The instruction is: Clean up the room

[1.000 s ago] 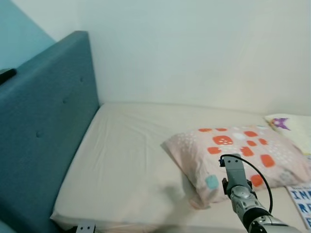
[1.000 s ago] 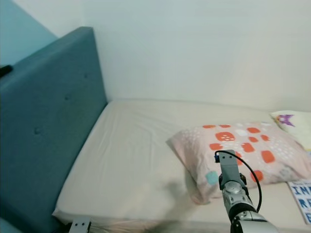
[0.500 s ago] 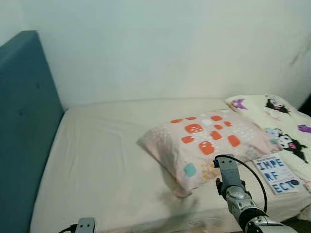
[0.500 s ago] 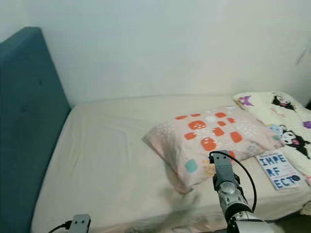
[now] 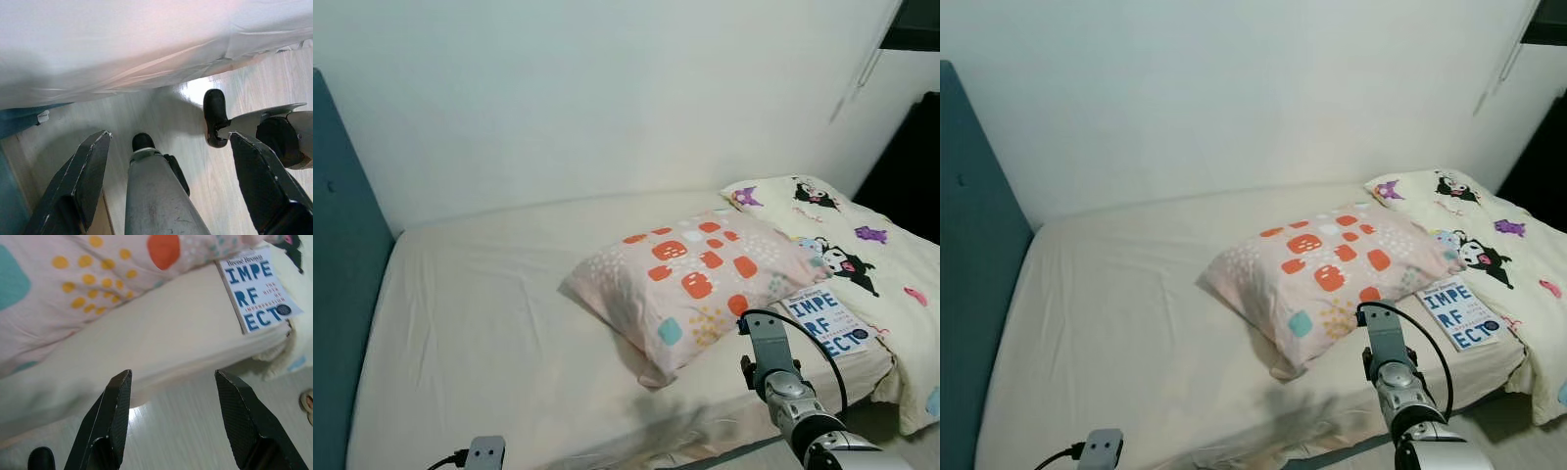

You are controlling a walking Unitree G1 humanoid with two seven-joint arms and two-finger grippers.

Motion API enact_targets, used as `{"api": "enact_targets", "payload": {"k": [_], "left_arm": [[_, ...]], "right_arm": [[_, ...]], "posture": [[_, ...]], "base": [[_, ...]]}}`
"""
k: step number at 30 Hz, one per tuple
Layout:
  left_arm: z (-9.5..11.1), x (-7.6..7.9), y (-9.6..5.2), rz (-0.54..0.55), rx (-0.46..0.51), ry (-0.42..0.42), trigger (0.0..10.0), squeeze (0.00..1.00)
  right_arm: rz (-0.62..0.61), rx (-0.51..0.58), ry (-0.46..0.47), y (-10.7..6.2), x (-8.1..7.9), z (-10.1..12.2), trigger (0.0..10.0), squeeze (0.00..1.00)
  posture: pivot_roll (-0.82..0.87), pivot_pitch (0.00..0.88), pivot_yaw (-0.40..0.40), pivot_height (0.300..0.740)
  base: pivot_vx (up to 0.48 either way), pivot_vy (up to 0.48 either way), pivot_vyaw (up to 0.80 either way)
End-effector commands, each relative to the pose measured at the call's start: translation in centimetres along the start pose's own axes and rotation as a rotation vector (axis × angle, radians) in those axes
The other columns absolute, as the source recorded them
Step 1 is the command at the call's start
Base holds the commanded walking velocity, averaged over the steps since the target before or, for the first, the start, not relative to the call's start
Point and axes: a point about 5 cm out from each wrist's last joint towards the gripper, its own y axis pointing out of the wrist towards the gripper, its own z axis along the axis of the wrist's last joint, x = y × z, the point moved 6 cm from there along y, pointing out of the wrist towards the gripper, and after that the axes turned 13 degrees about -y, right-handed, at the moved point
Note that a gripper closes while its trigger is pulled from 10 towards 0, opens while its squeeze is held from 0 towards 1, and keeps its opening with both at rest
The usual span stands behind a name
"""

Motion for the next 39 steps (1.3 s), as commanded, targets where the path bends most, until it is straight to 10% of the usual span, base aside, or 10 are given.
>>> {"api": "enact_targets", "payload": {"k": [1,13,21,39], "left_arm": [[-0.3,0.0,0.0,0.007,-0.008,-0.018,10.0,0.0],[2.8,-0.4,0.2,0.076,0.092,0.024,10.0,0.0],[11.1,0.6,0.0,0.098,0.329,0.101,10.0,0.0],[13.5,3.2,-0.1,0.046,0.396,0.234,10.0,0.0]], "right_arm": [[0.017,0.049,-0.009,0.1,-0.3,1.5,10.0,0.0],[0.159,0.156,-0.014,-0.4,-4.0,4.1,10.0,0.0],[0.353,0.23,-0.122,-2.1,-10.3,4.7,10.0,0.0],[0.273,0.173,-0.052,-1.5,-8.7,4.0,10.0,0.0]], "posture": [[0.0,0.0,-0.073,0.74],[0.0,0.0,-0.062,0.74],[0.02,0.0,-0.065,0.74],[0.02,0.0,-0.043,0.74]], "base": [[0.0,0.0,0.0],[0.0,0.0,0.0],[0.0,0.0,0.6],[0.0,-0.098,0.12]]}}
